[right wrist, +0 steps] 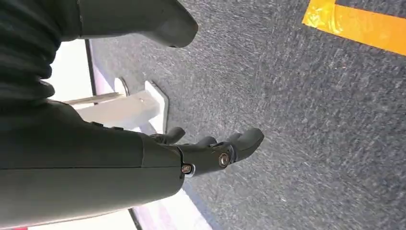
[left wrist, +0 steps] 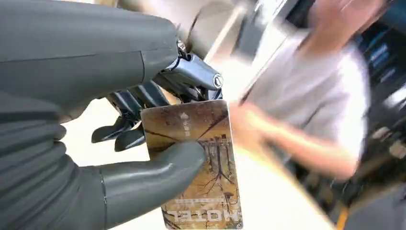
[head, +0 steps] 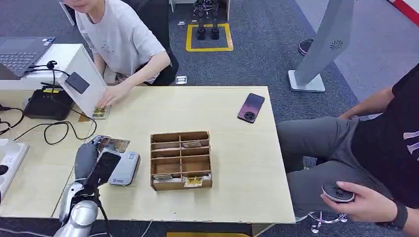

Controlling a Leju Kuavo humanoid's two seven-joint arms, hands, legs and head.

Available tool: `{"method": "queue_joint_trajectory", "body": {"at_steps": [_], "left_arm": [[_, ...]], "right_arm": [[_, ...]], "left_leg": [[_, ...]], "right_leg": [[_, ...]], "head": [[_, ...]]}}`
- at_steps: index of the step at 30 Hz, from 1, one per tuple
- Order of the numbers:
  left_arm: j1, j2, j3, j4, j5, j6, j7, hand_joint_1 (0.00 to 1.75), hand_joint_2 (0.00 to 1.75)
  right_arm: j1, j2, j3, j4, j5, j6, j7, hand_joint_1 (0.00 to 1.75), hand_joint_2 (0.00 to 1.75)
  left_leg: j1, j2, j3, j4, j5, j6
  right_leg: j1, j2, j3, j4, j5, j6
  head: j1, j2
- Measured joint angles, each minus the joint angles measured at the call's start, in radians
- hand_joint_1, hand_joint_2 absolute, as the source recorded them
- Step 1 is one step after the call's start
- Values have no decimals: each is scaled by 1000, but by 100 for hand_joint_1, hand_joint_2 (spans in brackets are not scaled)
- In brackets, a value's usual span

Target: Pass the card to the sensor for recognition and then transmit it.

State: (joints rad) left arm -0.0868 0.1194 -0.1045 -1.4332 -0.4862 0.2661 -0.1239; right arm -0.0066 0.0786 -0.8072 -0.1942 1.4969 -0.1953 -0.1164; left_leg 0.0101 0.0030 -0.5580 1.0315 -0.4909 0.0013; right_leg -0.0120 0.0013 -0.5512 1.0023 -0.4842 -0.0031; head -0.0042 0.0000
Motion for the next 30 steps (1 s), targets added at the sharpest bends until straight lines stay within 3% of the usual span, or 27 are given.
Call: {"method": "queue_joint_trajectory", "body": {"at_steps": [5,9,18,30], "left_arm": [[0,-18,34,3,64,-25,19,175,175],[-5,-24,53,32,113,-45,86,175,175],[-30,-24,70,150,77,-3,98,175,175],[-38,-34,96,264,49,0,96,175,175]], "right_arm": [[6,3,0,0,0,-1,0,0,175],[7,4,-1,0,1,-9,0,0,175],[7,5,-1,0,11,-16,0,0,175],[7,8,-3,0,14,-18,7,0,175]], "left_leg": [[0,0,0,0,0,0],[0,0,0,0,0,0],[0,0,0,0,1,0],[0,0,0,0,1,0]], "right_leg": [[0,0,0,0,1,-1],[0,0,0,0,1,-1],[0,0,0,0,1,-1],[0,0,0,0,1,-1]], "head": [[0,0],[0,0],[0,0],[0,0]]}}
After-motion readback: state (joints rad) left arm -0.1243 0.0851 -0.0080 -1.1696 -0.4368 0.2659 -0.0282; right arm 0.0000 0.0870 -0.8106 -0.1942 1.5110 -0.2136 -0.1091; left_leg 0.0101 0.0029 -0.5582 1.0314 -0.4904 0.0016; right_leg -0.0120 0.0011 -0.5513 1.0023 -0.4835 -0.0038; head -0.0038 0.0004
